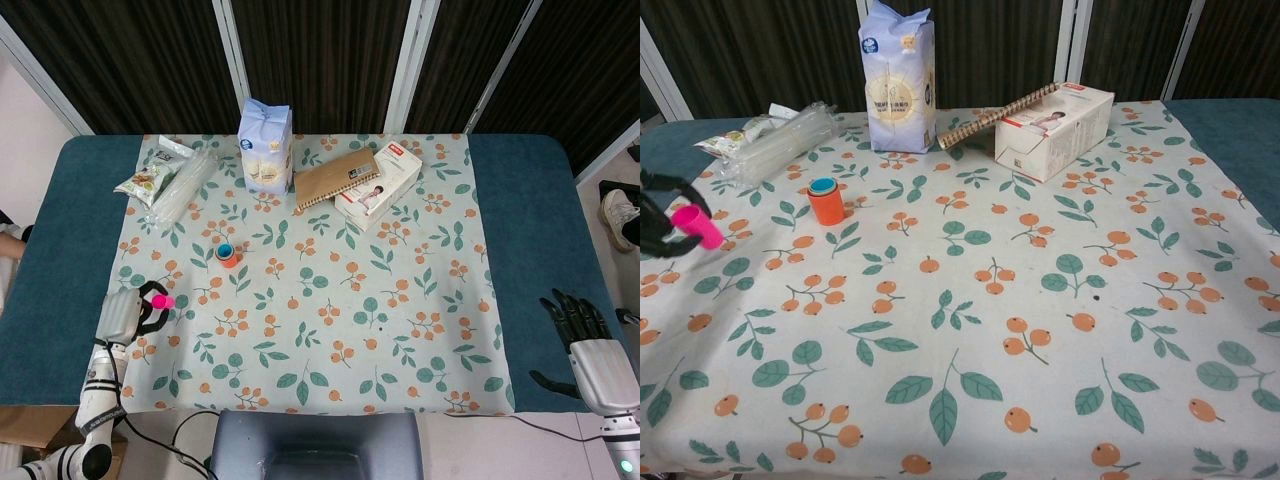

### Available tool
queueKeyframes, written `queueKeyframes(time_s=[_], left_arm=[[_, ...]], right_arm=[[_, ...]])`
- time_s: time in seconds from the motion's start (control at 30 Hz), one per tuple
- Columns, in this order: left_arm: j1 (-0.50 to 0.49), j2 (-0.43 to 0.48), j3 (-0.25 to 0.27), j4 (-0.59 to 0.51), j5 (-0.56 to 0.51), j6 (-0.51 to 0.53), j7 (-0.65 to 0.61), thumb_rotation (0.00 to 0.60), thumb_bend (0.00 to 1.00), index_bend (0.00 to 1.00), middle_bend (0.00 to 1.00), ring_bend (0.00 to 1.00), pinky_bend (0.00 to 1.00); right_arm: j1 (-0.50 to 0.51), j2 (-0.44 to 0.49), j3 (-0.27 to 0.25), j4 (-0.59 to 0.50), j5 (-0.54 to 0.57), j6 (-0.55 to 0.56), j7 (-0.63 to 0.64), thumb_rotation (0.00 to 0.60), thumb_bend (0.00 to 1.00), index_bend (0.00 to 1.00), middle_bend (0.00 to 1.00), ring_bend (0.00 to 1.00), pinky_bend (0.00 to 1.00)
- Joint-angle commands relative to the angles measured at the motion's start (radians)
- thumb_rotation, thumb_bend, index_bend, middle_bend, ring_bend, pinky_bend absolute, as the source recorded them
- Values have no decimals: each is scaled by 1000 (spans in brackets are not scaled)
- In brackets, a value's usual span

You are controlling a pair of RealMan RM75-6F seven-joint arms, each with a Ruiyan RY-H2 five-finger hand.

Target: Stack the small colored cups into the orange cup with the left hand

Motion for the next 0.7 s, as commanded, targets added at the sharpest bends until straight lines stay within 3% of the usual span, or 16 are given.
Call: queueKeyframes(time_s=[0.03, 0.27, 0.5, 0.7], left_arm=[[-63, 21, -89, -53, -25, -25, -31, 600, 371, 605, 1000, 1000, 1000], [-192, -54, -185, 7, -134, -99, 16, 600, 370, 608, 1000, 1000, 1000], [-296, -160, -203, 160, -236, -157, 97, 600, 370, 608, 1000, 1000, 1000], [-340, -195, -213, 224, -267, -173, 120, 600, 369, 608, 1000, 1000, 1000]], right_arm=[[1, 0, 5, -1, 10, -2, 0, 600, 125, 0, 0, 0, 0], [13, -7, 11, -2, 31, -30, -23, 600, 125, 0, 0, 0, 0], [11, 0, 16, -4, 44, -28, -13, 600, 125, 0, 0, 0, 0], [11, 5, 15, -2, 42, -28, -4, 600, 126, 0, 0, 0, 5]])
